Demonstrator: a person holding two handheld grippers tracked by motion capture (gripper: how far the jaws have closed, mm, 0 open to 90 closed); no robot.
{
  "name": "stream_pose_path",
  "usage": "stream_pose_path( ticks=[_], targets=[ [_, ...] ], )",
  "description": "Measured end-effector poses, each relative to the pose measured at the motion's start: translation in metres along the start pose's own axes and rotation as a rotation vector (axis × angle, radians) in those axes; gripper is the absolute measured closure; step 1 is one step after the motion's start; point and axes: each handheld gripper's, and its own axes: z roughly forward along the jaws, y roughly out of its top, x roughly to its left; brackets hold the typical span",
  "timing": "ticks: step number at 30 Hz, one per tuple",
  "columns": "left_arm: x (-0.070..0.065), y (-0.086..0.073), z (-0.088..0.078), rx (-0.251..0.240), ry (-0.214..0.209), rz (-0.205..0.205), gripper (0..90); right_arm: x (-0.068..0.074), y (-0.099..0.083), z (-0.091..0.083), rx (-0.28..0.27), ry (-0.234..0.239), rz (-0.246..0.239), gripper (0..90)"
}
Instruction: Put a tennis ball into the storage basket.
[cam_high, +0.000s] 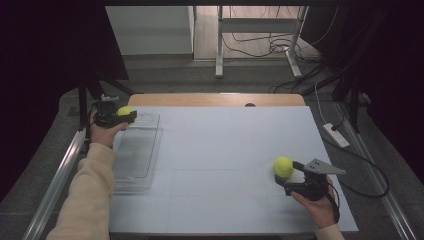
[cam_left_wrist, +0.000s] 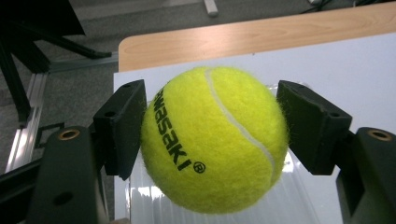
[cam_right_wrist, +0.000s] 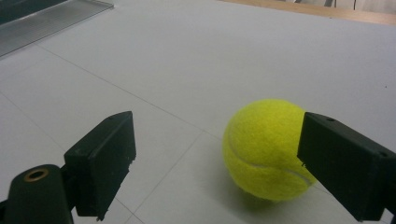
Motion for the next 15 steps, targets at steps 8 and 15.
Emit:
stream_pose_path(
  ticks=[8,15],
  targets=[
    [0.000,-0.004,0.014,0.058,0.006,0.010,28.5,0.000,0.000,0.000,0.000,0.000,0.000,11.4],
    [-0.002,-0.007,0.023,0.109,0.007,0.022,28.5,-0.001,0.000,0.000,0.002,0.001,0.003,11.4]
  ],
)
